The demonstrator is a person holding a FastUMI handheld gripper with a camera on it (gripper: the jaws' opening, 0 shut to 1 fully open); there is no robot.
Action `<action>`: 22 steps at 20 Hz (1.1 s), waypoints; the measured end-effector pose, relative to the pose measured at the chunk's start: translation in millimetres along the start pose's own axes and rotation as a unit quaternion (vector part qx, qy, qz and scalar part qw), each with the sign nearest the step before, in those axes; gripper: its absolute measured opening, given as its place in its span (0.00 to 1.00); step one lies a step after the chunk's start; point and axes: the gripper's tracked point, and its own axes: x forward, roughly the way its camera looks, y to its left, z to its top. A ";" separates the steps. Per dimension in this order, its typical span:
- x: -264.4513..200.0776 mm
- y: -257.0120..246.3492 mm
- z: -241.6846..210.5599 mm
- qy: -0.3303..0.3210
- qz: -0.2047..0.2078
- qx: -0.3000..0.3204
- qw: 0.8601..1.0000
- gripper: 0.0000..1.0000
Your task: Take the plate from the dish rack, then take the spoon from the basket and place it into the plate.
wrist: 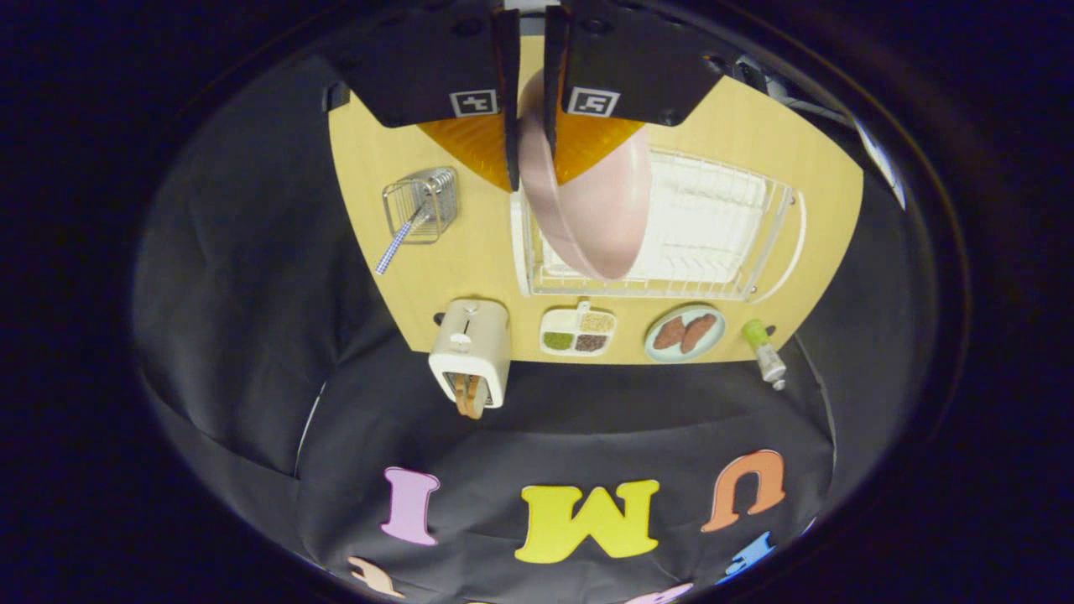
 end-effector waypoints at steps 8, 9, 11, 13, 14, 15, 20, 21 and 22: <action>5.2 17.9 -112.9 -0.007 0.082 0.042 0.996 0.16; 11.4 16.9 -122.5 -0.003 0.081 0.049 0.996 0.16; 25.4 19.3 -139.7 0.004 0.086 0.068 0.994 0.16; 37.6 26.7 -153.7 0.012 0.104 0.091 0.990 0.17; 44.0 28.6 -158.3 0.013 0.111 0.101 0.989 0.17; 49.7 27.8 -164.6 0.013 0.113 0.107 0.988 0.17; 73.0 18.4 -185.1 0.020 0.122 0.136 0.983 0.17; 75.4 16.4 -187.9 0.021 0.127 0.138 0.982 0.17; 77.4 13.8 -190.0 0.021 0.130 0.141 0.981 0.17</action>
